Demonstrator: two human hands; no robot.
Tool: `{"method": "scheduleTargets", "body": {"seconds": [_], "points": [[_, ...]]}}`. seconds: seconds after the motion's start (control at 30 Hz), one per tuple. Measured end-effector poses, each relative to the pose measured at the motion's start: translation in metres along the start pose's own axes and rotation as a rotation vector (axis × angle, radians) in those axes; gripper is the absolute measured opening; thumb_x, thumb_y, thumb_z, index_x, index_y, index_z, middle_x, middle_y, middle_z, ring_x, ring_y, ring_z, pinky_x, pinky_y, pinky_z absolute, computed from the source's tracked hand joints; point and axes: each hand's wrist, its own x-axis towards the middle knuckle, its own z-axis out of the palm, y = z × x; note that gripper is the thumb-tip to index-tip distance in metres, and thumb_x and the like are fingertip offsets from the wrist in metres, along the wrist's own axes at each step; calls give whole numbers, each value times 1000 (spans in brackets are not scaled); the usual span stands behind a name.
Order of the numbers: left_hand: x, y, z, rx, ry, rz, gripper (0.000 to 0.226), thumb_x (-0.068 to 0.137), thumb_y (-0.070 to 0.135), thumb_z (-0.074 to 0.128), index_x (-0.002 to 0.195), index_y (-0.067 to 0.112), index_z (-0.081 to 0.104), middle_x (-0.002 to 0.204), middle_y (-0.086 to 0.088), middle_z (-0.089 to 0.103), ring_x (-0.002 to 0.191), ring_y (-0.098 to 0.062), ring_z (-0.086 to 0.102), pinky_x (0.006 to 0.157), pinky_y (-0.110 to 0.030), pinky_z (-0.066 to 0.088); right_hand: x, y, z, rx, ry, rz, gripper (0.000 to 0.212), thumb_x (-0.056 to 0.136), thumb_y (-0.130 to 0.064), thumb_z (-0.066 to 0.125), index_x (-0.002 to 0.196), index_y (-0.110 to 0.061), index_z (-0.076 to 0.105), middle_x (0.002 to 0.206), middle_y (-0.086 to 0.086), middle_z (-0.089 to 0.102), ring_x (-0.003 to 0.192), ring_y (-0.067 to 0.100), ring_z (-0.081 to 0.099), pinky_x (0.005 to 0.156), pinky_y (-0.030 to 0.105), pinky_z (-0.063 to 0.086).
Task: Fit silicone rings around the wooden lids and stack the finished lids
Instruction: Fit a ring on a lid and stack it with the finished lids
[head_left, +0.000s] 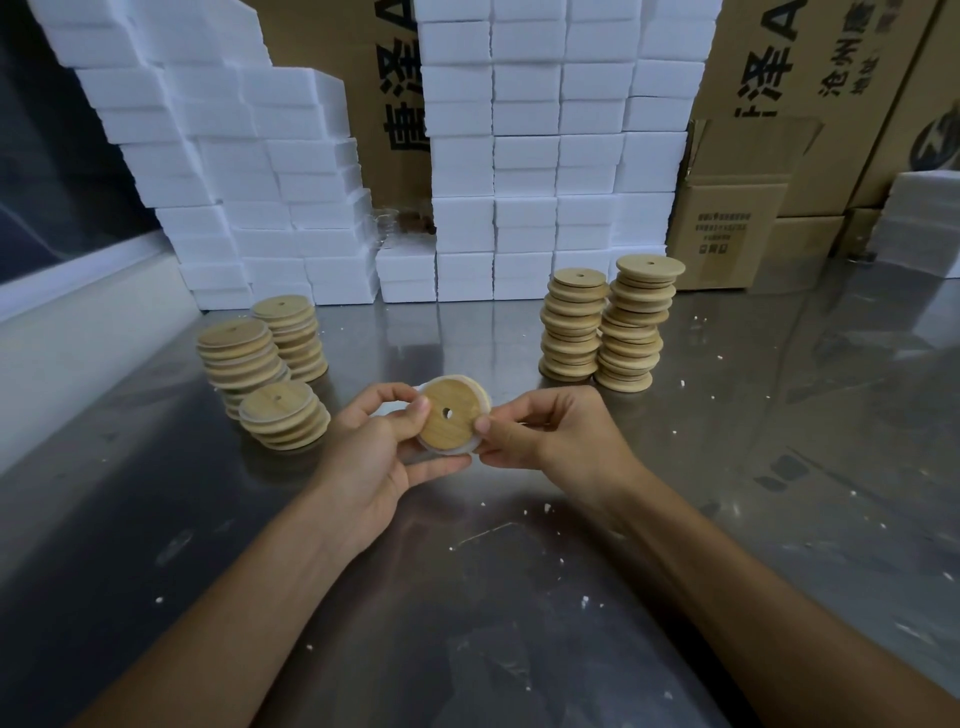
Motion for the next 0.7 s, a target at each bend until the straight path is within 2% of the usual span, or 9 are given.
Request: {"method": "scheduleTargets", "body": {"seconds": [0.07, 0.3, 0.43, 0.5, 0.57, 0.67, 0.7], "points": [[0, 0, 1, -13, 12, -4, 11, 93, 1, 57, 84, 9, 56, 101, -29, 67, 78, -42, 72, 57, -44, 58, 0, 2, 2, -3, 8, -2, 6, 83, -2, 75, 81, 4, 74, 74, 14, 74, 69, 21, 70, 72, 31, 62], [0, 0, 4, -73, 5, -35, 13, 94, 2, 55, 82, 9, 52, 99, -24, 68, 80, -38, 73, 58, -44, 58, -1, 5, 6, 9, 36, 38, 8, 84, -4, 75, 80, 2, 74, 81, 19, 75, 75, 22, 70, 76, 34, 62], [-1, 1, 3, 86, -2, -23, 19, 92, 7, 60, 76, 11, 51, 87, -19, 70, 76, -32, 72, 62, -44, 59, 1, 5, 5, 41, 127, 30, 6, 86, -5, 72, 82, -1, 74, 78, 11, 75, 73, 15, 71, 66, 27, 59], [-3, 0, 3, 175, -39, -33, 18, 90, 7, 63, 76, 9, 52, 89, -22, 70, 79, -34, 70, 66, -44, 59, 3, 3, 2, 59, 171, 12, 12, 87, -5, 69, 77, -10, 74, 78, 6, 76, 74, 13, 72, 63, 24, 56], [-4, -2, 5, 152, -76, -52, 16, 88, 3, 64, 77, 6, 53, 96, -25, 70, 84, -35, 71, 68, -42, 60, 4, 2, -1, 97, 188, 1, 14, 88, -7, 69, 76, -13, 74, 79, 5, 76, 77, 14, 73, 63, 24, 56], [-4, -4, 7, 5, -54, -52, 16, 88, -3, 61, 77, 4, 52, 98, -25, 71, 90, -35, 72, 68, -39, 60, 2, 0, 0, 137, 143, 3, 4, 87, -11, 74, 89, -15, 73, 85, 7, 77, 81, 16, 74, 63, 27, 57], [-3, -4, 6, -34, -40, -47, 16, 88, -4, 60, 77, 4, 51, 97, -25, 71, 90, -35, 72, 67, -38, 60, 1, 2, 2, 122, 116, 4, 13, 86, -11, 75, 97, -16, 71, 87, 7, 77, 81, 16, 74, 63, 28, 58]]}}
